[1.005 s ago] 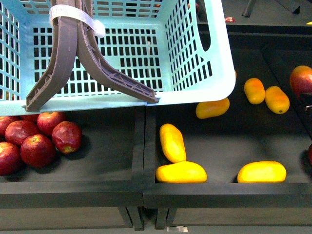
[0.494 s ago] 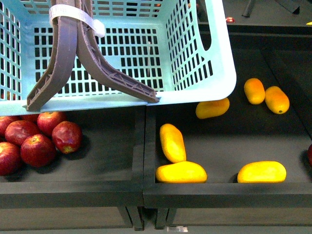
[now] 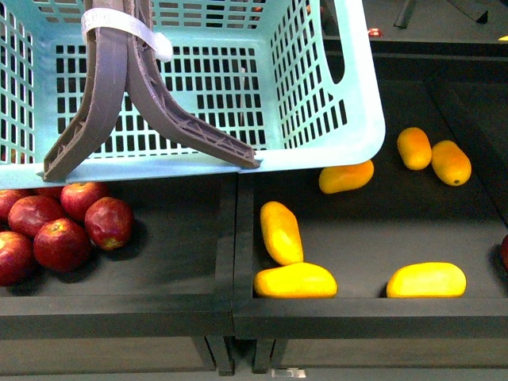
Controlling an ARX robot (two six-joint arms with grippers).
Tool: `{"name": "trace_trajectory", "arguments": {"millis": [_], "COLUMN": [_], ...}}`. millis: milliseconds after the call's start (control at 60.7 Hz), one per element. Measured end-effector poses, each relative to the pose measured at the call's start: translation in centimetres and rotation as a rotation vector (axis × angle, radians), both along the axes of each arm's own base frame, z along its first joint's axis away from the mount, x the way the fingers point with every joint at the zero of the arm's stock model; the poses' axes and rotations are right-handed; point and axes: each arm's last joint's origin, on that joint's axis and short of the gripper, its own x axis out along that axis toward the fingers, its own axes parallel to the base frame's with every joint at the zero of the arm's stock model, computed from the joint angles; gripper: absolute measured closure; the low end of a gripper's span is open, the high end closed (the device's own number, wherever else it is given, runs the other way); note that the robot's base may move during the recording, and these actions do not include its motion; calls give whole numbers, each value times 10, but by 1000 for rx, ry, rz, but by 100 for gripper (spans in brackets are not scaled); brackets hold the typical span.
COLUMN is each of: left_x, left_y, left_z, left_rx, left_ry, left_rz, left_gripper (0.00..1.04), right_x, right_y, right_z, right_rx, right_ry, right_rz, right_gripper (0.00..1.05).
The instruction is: Pick mango and avocado into basket
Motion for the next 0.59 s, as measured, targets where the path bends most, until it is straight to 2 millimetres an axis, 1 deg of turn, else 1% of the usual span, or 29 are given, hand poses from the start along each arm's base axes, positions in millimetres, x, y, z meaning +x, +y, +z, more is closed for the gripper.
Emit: {"name": "trace_trajectory", "arguments": {"millis": [99,214,379,593], "left_x": [0,0,0,0], "left_y": [0,0,0,0], "left_z": [0,0,0,0], "left_rx": [0,0,0,0], "left_ry": [0,0,0,0], "left_rz": [0,0,0,0], "left_gripper": [99,99,99,99], "right_x": [-10,-17,-26,-35], "right_y": [18,36,65,92], "right_z": [6,7,-4,-15], "right_rx": [1,-10,-40,-69], "right_ry": [-14,-14,5,22], "right_rz": [49,84,124,173], "right_gripper": [45,45,45,45]}}
